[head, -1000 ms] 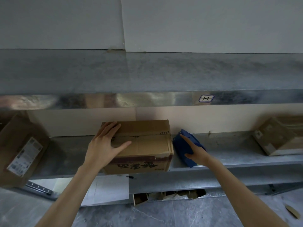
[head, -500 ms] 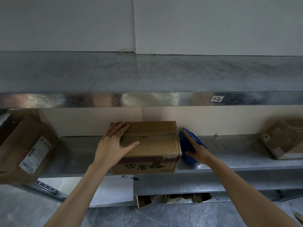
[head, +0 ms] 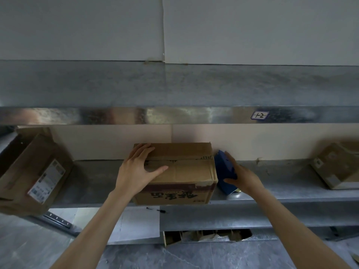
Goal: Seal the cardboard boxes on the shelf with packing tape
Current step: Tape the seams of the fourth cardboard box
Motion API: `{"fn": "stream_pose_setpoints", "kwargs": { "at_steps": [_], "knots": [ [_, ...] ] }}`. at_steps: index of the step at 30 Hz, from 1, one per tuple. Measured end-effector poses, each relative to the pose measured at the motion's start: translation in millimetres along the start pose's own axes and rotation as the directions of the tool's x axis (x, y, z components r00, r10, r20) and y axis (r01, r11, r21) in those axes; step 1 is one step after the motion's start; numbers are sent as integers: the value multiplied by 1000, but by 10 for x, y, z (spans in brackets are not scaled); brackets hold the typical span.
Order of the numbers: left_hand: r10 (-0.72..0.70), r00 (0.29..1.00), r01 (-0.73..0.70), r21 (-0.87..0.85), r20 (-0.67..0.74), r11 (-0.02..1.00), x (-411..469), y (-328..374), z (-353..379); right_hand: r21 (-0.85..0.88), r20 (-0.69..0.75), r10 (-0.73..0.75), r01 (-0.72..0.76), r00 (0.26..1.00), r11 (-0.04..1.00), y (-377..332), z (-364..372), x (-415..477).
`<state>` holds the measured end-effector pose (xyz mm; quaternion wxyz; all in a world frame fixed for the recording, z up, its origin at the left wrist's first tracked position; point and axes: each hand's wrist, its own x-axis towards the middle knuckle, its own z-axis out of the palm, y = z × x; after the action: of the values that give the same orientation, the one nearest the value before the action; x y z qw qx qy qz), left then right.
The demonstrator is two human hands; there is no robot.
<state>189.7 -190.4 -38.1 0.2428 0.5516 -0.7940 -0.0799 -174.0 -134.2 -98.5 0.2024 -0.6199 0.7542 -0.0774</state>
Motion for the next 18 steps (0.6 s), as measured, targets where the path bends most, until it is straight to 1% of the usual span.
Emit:
{"fn": "stream_pose_setpoints", "kwargs": {
  "at_steps": [2,4,6,9,10,13,15,18],
  "knots": [
    [-8,1000,8,-12,8,1000,4,2,-7,70,-125,-9,18,992,997,-146,-136,-9],
    [-28,998,30,-38,49,999,22,6,-25,225,-257,-13,73,966,972,-406,-270,-32],
    [-38,995,45,-78,95,996,48,1,-54,386,-314,-32,158,949,909,-749,-364,-83],
    [-21,991,35,-104,130,994,78,-29,-97,536,-282,-79,225,956,814,-1186,-365,-160],
    [-15,990,29,-99,138,995,79,-46,-102,553,-257,-92,225,962,802,-1271,-328,-170],
    [20,991,-5,-115,129,993,59,-113,-76,508,-195,-100,187,976,840,-1357,-220,-171],
    [29,993,-6,-193,114,981,42,-168,-40,554,-185,-86,176,979,814,-1342,-195,-175],
    [8,990,37,-304,144,952,58,-221,4,621,-188,-66,170,980,765,-1312,-180,-170]
  ]
}}
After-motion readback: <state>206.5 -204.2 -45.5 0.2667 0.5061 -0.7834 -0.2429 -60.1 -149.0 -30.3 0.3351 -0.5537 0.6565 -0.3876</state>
